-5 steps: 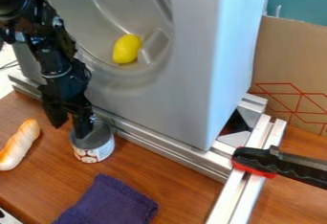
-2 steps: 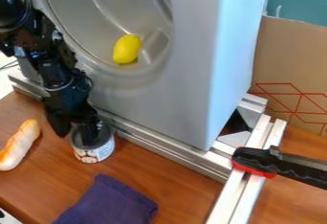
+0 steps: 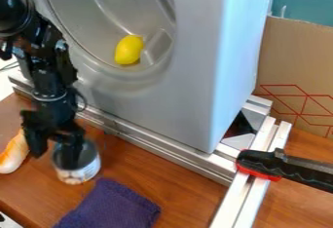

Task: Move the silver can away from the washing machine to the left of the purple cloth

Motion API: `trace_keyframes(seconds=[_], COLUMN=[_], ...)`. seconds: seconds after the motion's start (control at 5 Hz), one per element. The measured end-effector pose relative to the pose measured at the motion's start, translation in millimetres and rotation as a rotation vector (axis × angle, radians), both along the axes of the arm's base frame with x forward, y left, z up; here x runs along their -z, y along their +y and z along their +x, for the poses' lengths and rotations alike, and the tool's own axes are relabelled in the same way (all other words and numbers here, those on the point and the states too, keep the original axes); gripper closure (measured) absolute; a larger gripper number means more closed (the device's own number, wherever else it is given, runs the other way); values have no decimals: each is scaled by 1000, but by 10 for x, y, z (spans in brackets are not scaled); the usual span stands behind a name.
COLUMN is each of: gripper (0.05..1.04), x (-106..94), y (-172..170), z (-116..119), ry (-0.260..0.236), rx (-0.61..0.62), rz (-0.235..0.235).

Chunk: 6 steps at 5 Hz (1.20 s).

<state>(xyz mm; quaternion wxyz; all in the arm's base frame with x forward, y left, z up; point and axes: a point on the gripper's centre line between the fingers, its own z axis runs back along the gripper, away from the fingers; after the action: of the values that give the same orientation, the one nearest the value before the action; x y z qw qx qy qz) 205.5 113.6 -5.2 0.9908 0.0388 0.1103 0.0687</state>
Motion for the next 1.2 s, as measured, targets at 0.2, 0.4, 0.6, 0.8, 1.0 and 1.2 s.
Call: trace_keyframes(seconds=[0.2,0.4,0.6,0.8,1.0,1.2], gripper=[85,85,85,85,85,85], x=[-9,-23,-14,-55,-178,-559], y=[18,60,66,127,140,123], z=[-241,-446,-493,-538,-438,-315], ry=[76,121,136,116,25,-128], rx=[-8,-36,-28,-48,-22,4], rz=[16,34,39,29,27,60])
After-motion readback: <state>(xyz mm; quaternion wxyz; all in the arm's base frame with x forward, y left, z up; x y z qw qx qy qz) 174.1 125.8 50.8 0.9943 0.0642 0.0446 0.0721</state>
